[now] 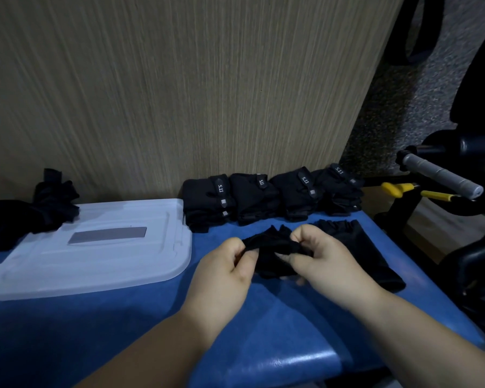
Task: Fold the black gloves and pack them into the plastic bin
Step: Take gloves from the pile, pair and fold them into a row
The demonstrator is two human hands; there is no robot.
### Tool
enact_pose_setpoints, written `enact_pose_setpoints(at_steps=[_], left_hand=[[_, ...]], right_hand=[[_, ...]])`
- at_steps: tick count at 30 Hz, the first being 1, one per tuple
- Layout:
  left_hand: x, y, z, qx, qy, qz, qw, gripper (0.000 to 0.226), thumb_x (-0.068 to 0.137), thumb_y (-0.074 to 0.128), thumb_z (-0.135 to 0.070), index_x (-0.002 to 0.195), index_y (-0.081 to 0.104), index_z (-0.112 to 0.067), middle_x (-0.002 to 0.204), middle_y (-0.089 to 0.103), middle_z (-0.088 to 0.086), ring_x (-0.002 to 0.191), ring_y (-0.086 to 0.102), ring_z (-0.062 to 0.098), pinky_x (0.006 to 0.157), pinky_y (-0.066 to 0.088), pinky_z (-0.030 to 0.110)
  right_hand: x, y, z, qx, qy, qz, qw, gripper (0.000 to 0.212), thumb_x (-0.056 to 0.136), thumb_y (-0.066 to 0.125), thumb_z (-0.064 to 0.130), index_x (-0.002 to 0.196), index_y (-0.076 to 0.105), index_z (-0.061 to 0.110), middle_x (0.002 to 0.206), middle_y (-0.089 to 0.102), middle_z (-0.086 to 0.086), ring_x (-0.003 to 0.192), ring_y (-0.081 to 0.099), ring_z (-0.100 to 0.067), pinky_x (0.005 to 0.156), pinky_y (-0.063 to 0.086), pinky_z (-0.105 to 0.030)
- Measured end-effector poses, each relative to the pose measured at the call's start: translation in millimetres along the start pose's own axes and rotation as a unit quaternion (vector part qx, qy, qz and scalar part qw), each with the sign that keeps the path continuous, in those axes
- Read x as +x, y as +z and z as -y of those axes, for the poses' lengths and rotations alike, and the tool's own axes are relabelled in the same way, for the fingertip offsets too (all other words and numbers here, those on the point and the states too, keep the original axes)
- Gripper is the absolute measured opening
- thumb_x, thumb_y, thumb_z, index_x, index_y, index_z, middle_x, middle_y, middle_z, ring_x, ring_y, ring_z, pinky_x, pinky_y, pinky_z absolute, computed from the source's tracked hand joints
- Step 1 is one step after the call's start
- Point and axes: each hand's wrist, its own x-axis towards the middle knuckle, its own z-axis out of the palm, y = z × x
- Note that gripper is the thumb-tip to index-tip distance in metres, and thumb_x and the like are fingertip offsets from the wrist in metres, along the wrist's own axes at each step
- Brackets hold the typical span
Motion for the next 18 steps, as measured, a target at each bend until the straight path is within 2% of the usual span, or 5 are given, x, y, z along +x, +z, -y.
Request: enact_pose_setpoints(at_steps=[7,11,14,16,18], left_hand=[[4,0,4,-0.035,-0.012,0.009,0.999,0.025,0.097,0.047,-0.039,0.084,0.063,-0.025,0.074,0.070,-0.005,0.066,0.065,-0.003,0.071,0.057,0.037],[4,0,4,-0.043,0.004,0.031,0.999,0.024,0.094,0.049,-0.039,0.087,0.065,-0.023,0.077,0.071,-0.008,0.071,0.067,0.001,0.076,0.057,0.040],[2,3,4,-0.043,0.050,0.049,0.997,0.037,0.088,0.049,-0.047,0.087,0.062,-0.012,0.080,0.070,0.005,0.077,0.067,0.021,0.072,0.054,0.048],[1,5,5,-0.033,0.073,0.059,0.995,0.039,0.089,0.053,-0.044,0.082,0.056,-0.005,0.076,0.064,0.011,0.066,0.060,0.024,0.063,0.049,0.040],[0,5,5,-0.031,0.094,0.069,0.993,0.037,0.089,0.061,-0.038,0.074,0.049,-0.005,0.061,0.050,-0.002,0.056,0.045,0.009,0.055,0.037,0.026]], right_hand=[[-1,-4,0,0.175,-0.012,0.095,0.980,0.023,0.071,0.076,0.015,0.081,0.055,0.016,0.087,0.061,-0.007,0.081,0.063,-0.020,0.074,0.053,-0.034],[2,-4,-8,-0.004,-0.058,-0.005,0.998,0.031,0.072,0.081,0.014,0.073,0.051,0.021,0.072,0.057,-0.012,0.067,0.054,-0.017,0.067,0.049,-0.043],[6,-5,-12,-0.111,-0.088,-0.115,0.983,0.033,0.073,0.075,0.012,0.066,0.043,0.020,0.059,0.046,0.000,0.048,0.038,-0.005,0.050,0.034,-0.019],[6,-7,-10,-0.157,-0.106,-0.155,0.970,0.034,0.073,0.068,0.005,0.063,0.041,0.022,0.066,0.043,0.005,0.049,0.038,-0.007,0.050,0.033,-0.015],[6,-9,-9,-0.152,-0.110,-0.156,0.970,0.035,0.074,0.063,-0.001,0.063,0.039,0.022,0.071,0.046,0.002,0.054,0.039,-0.006,0.052,0.034,-0.016]])
